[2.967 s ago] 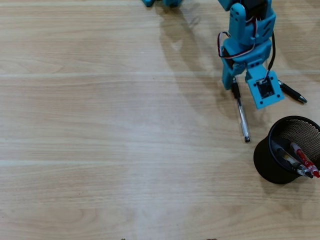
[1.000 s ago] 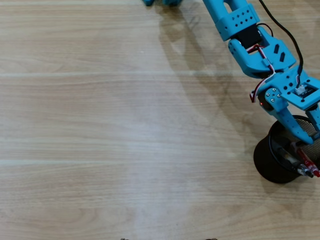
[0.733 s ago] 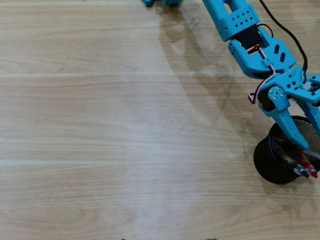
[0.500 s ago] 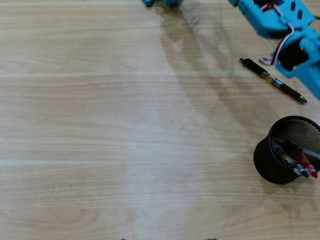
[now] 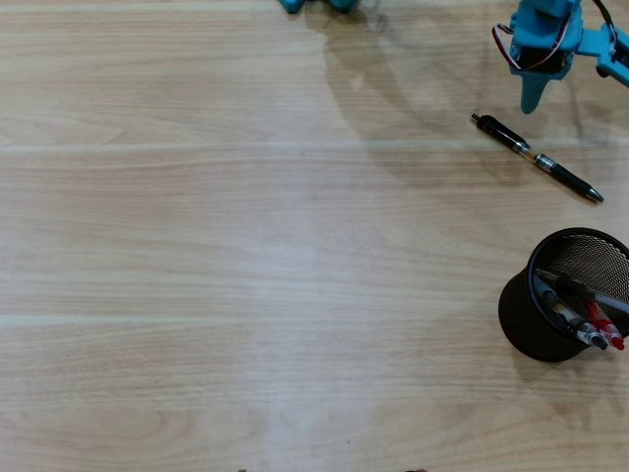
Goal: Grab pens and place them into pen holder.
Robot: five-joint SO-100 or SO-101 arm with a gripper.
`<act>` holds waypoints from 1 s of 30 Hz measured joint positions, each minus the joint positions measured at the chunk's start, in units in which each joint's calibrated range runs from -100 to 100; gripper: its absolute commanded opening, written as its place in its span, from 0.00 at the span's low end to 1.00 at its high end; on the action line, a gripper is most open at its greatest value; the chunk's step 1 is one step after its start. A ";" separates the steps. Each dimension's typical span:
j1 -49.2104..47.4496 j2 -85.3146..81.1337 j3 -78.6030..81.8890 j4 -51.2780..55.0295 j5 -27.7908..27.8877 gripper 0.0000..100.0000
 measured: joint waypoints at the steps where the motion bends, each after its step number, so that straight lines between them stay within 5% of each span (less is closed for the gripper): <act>1: -0.25 1.86 -0.80 -1.03 -0.10 0.14; 30: 5.07 14.73 -12.57 -4.05 -0.10 0.14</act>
